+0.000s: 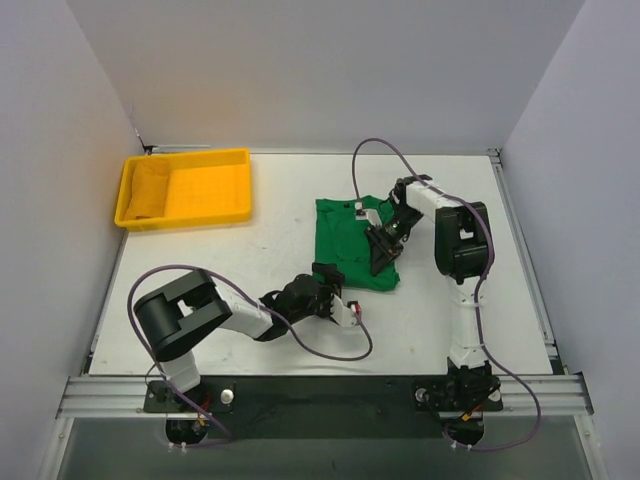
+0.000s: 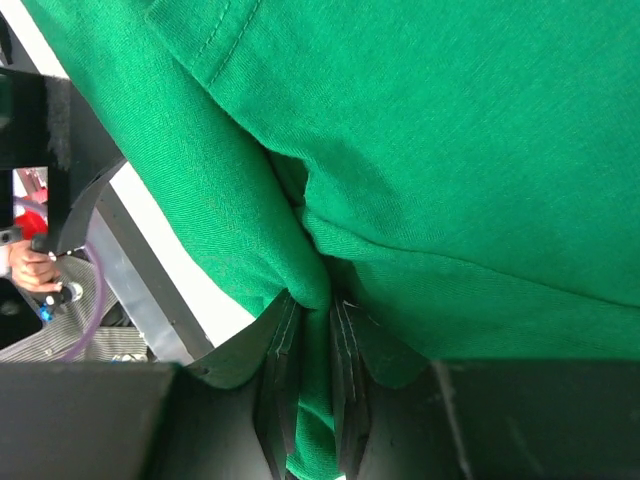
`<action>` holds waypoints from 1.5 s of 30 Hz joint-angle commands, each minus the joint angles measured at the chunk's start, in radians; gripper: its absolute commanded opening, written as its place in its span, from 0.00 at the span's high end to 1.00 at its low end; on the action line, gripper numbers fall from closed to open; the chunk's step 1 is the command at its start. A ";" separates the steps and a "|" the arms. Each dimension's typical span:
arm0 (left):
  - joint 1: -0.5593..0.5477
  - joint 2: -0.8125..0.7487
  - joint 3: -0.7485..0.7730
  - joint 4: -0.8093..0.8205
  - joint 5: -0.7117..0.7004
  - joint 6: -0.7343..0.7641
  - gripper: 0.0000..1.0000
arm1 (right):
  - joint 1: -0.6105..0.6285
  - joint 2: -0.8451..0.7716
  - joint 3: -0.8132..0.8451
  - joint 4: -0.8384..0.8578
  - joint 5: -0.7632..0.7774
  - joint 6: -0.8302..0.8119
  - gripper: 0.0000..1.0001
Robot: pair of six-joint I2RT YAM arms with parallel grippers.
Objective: Roll the t-shirts
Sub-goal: Roll the T-shirt to the center of the board.
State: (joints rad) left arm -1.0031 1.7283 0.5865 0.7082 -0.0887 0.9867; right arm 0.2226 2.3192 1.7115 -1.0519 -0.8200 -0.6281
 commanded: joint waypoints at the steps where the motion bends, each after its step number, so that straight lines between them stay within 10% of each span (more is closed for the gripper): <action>1: -0.003 0.071 -0.001 0.126 -0.016 0.118 0.13 | 0.004 0.034 0.022 -0.040 0.056 -0.004 0.83; 8: 0.011 0.154 0.055 0.036 -0.017 0.133 0.31 | 0.000 0.042 0.033 -0.056 0.047 -0.005 0.83; 15: 0.053 0.136 0.269 -0.459 0.151 0.001 0.60 | -0.019 0.020 0.019 -0.057 0.013 -0.034 0.70; 21: 0.135 0.142 0.438 -0.786 0.340 -0.060 0.71 | -0.109 -0.114 -0.013 -0.045 -0.137 -0.127 0.21; 26: 0.205 0.198 0.640 -1.074 0.526 -0.078 0.74 | -0.204 -0.280 -0.048 0.010 -0.228 -0.133 0.00; 37: 0.236 0.277 0.835 -1.329 0.650 -0.103 0.78 | -0.183 -1.295 -1.080 1.123 0.174 -0.116 0.00; 45: 0.242 0.320 0.883 -1.423 0.687 -0.095 1.00 | 0.102 -1.538 -1.372 1.159 0.168 -0.336 0.04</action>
State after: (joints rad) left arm -0.7685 2.0121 1.4307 -0.5900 0.5270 0.8978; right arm 0.2474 0.8249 0.3656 -0.0315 -0.6724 -0.8467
